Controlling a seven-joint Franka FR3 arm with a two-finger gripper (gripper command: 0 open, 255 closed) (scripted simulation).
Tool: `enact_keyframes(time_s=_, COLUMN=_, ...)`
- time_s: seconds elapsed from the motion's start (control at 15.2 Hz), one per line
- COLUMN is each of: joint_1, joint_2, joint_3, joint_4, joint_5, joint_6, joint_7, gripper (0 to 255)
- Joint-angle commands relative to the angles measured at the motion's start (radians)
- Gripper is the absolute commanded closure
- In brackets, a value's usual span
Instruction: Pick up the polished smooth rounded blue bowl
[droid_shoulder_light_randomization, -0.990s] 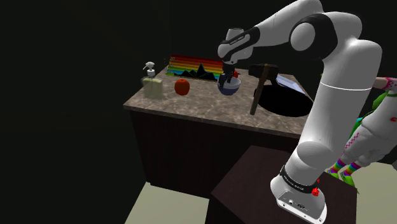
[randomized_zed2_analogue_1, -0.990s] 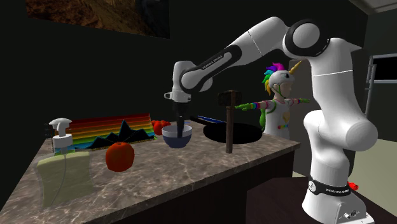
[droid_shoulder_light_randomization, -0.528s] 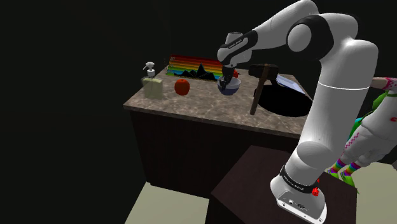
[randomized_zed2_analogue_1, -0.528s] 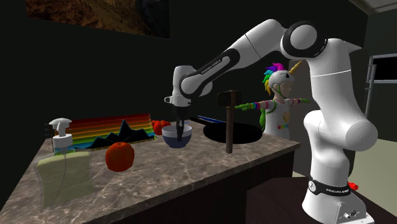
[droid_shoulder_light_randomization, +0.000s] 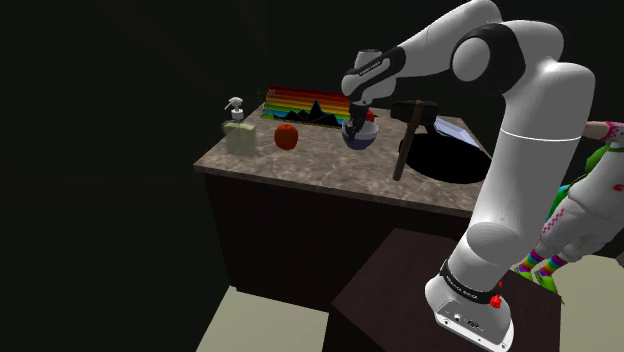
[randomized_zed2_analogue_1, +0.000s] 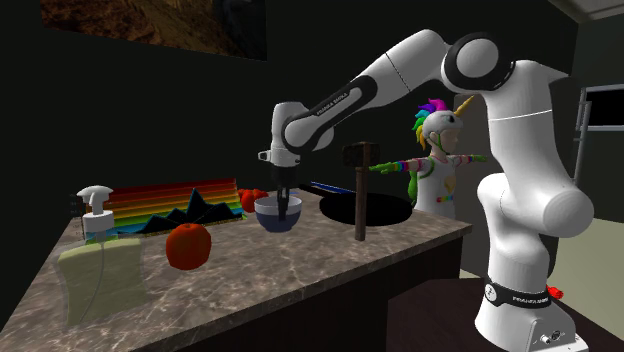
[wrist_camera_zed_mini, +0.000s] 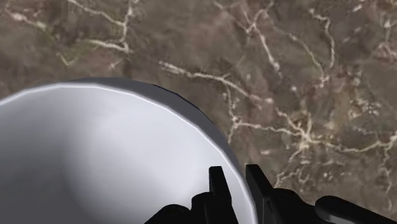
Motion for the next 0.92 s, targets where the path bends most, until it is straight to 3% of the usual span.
enact_keyframes(time_s=0.0, joint_1=0.001, joint_2=-0.011, joint_3=-0.001, joint_4=0.009, joint_5=-0.005, joint_6=-0.018, joint_7=0.003, gripper=255)
enact_keyframes(time_s=0.86, joint_1=0.007, joint_2=-0.071, joint_3=-0.006, joint_4=0.113, joint_5=-0.031, joint_6=-0.18, joint_7=0.017, gripper=255)
